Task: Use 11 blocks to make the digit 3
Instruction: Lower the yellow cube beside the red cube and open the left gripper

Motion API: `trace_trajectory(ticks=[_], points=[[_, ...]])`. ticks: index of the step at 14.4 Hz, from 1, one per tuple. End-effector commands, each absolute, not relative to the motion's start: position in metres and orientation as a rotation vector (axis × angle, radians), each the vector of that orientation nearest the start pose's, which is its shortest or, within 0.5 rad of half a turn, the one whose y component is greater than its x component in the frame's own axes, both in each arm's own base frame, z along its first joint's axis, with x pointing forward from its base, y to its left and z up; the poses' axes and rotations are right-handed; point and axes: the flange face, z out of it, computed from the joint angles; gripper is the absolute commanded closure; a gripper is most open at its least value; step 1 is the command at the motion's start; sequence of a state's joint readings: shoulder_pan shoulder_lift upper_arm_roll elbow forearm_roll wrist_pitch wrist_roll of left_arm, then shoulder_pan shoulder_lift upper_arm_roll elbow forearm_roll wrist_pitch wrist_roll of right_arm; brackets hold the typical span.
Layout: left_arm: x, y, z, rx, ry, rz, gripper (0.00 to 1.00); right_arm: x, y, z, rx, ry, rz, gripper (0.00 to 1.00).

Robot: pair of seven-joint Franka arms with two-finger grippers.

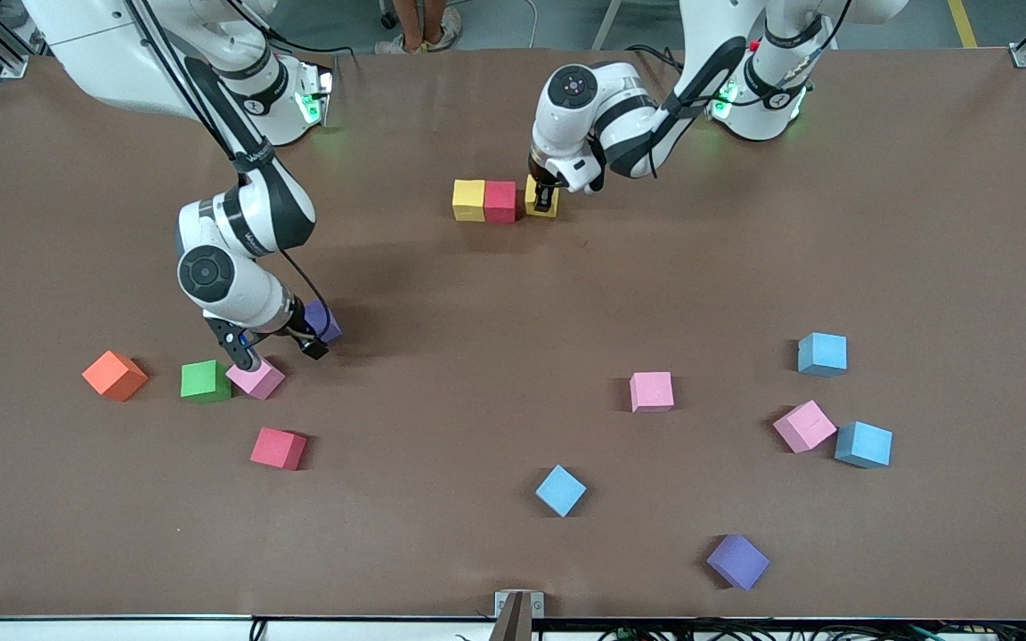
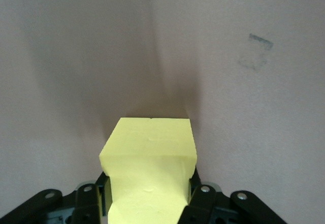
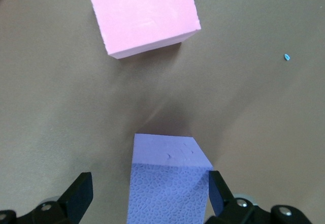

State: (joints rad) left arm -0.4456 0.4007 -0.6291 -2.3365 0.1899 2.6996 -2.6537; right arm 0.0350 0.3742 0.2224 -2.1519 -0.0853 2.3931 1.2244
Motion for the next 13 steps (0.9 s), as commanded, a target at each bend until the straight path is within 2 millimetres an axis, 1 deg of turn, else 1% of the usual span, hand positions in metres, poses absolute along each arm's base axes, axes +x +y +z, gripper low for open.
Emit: trace_trajectory(ticks=[1,3,7,8,10,13], points=[[0.249,-0.465,0.190,-2.318,-2.119,0.246,0.88,0.526,0.134,0.223,-2.885,1.397,0.148,0.00],[0.256,-0.467,0.194,-2.317,-2.140,0.249,0.88,0.522,0.134,0.227,-2.881,1.397,0.139,0.00],[0.256,-0.474,0.198,-2.328,-2.143,0.257,0.88,0.521,0.135,0.225,-2.874,1.395,0.133,0.00],[0.255,-0.476,0.195,-2.325,-2.139,0.263,0.88,0.519,0.134,0.223,-2.876,1.398,0.139,0.00],[0.256,-0.479,0.197,-2.311,-2.161,0.268,0.88,0.517,0.134,0.218,-2.879,1.398,0.152,0.00],[0.250,-0.485,0.196,-2.300,-2.167,0.275,0.88,0.515,0.133,0.215,-2.883,1.402,0.164,0.00]])
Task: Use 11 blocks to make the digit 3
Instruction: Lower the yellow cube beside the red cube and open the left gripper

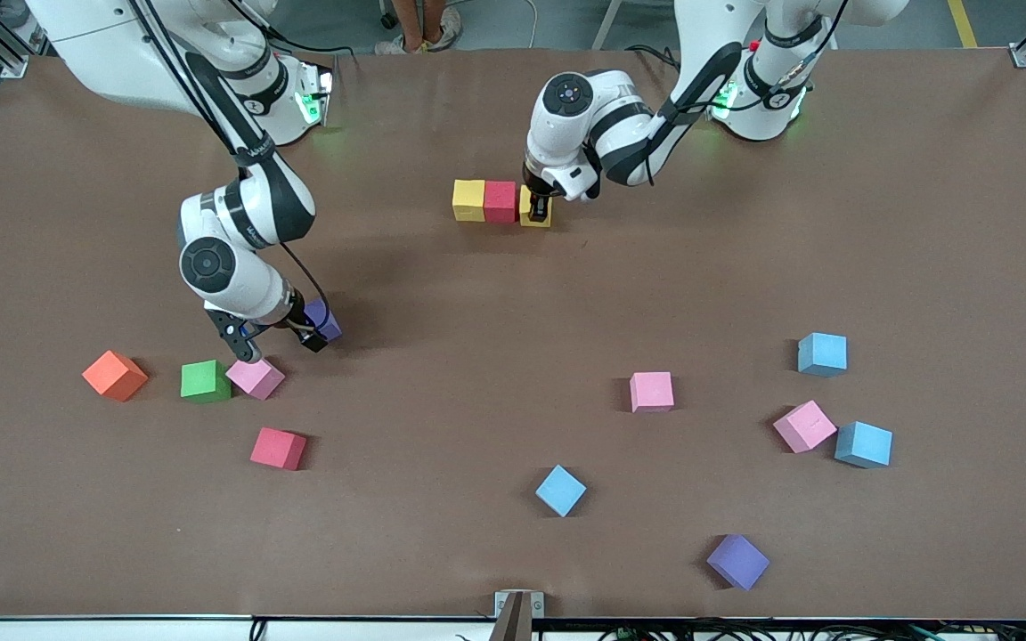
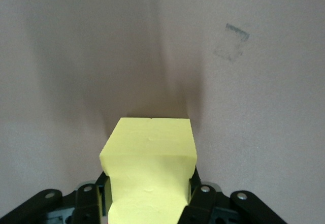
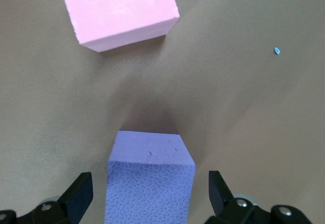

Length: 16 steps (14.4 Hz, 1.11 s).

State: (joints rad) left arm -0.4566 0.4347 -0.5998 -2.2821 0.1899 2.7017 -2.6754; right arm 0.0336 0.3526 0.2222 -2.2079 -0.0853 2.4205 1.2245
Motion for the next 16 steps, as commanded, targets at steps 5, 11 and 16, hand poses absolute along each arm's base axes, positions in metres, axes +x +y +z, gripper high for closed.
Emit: trace_trajectory(ticks=[5,11,16], points=[[0.240,-0.490,0.196,-2.299,-2.160,0.276,0.88,0.512,0.136,0.212,-2.896,1.386,0.179,0.14],[0.239,-0.489,0.192,-2.289,-2.160,0.280,0.49,0.511,0.136,0.206,-2.940,1.302,0.201,0.51],[0.240,-0.488,0.200,-2.259,-2.168,0.240,0.00,0.523,0.140,0.219,-2.965,1.183,0.157,0.70]])
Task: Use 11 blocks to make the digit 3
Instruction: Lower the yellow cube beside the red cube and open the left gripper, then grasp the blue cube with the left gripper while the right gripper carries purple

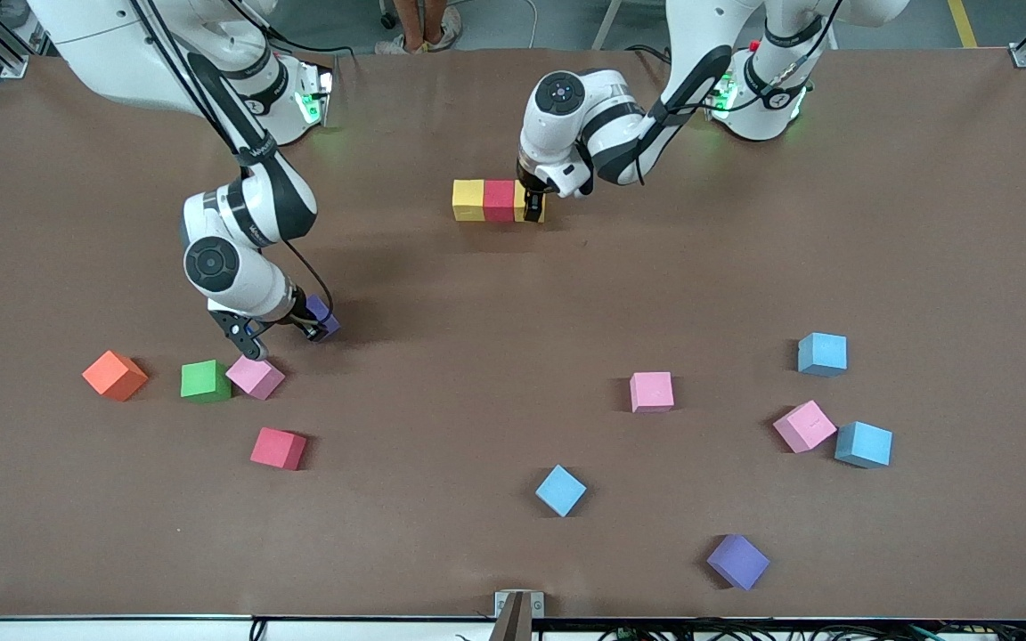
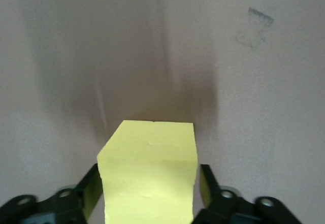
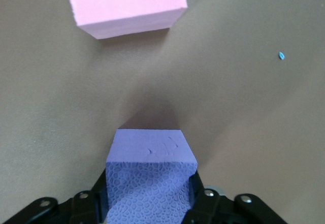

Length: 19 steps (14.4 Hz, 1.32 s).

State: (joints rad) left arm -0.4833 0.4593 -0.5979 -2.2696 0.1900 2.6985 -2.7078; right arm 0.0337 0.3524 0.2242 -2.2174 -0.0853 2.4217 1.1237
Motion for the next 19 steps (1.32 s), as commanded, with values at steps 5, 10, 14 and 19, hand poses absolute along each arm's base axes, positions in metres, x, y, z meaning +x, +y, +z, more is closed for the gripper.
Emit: trace_trajectory(ticks=[5,10,14,19], points=[[0.227,-0.502,0.235,-2.268,-2.135,0.167,0.00,0.541,0.168,0.248,-3.009,0.951,0.063,0.75],[0.243,-0.509,0.261,-2.266,-2.124,0.114,0.00,0.544,0.234,0.276,-3.078,0.613,0.023,0.74],[0.303,-0.485,0.289,-2.416,-2.045,0.040,0.00,0.522,0.305,0.294,-3.117,0.412,0.031,0.74],[0.433,-0.419,0.340,-2.569,-1.891,-0.113,0.00,0.493,0.381,0.279,-3.135,0.096,0.050,0.75]])
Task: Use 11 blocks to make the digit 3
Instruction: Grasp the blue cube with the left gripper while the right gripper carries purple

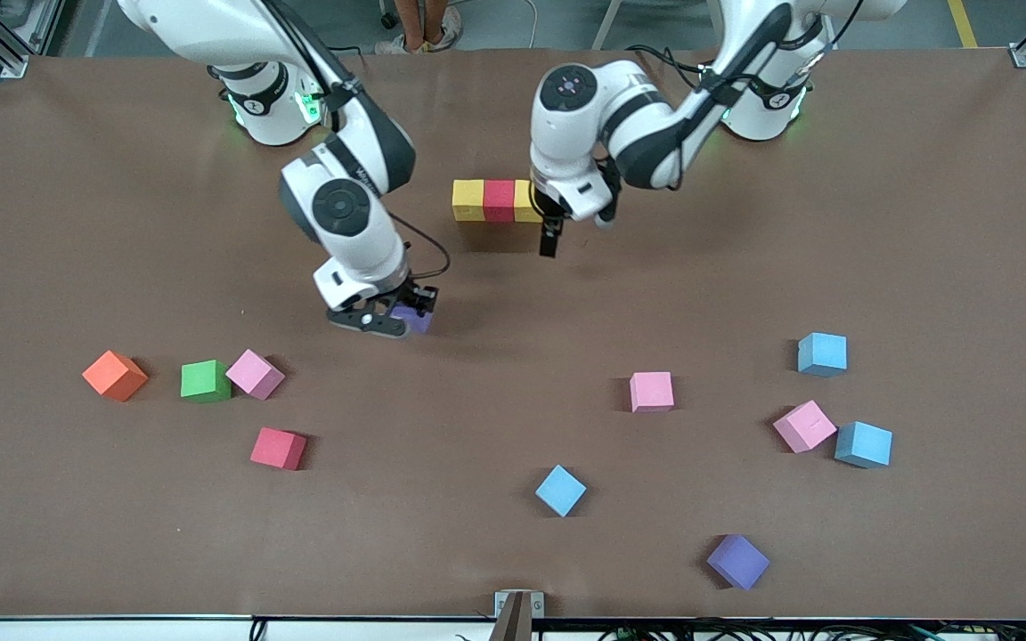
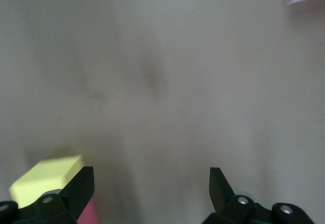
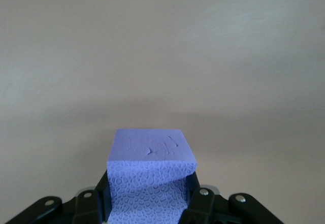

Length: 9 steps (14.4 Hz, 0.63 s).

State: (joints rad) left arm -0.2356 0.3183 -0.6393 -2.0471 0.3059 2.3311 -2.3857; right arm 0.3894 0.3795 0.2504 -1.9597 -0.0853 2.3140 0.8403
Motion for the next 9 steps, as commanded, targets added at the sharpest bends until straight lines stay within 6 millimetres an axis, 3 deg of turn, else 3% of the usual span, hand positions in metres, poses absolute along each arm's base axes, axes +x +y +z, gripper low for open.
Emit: trace_trajectory(ticks=[1,4,9], points=[[0.461,-0.398,0.349,-2.607,-1.864,-0.126,0.00,0.490,0.385,0.275,-3.137,0.035,0.060,0.75],[0.530,-0.319,0.366,-2.702,-1.728,-0.199,0.00,0.469,0.396,0.257,-3.184,-0.125,0.172,0.75],[0.585,-0.186,0.362,-2.826,-1.276,-0.225,0.00,0.436,0.422,0.252,-3.181,-0.157,0.271,0.75]])
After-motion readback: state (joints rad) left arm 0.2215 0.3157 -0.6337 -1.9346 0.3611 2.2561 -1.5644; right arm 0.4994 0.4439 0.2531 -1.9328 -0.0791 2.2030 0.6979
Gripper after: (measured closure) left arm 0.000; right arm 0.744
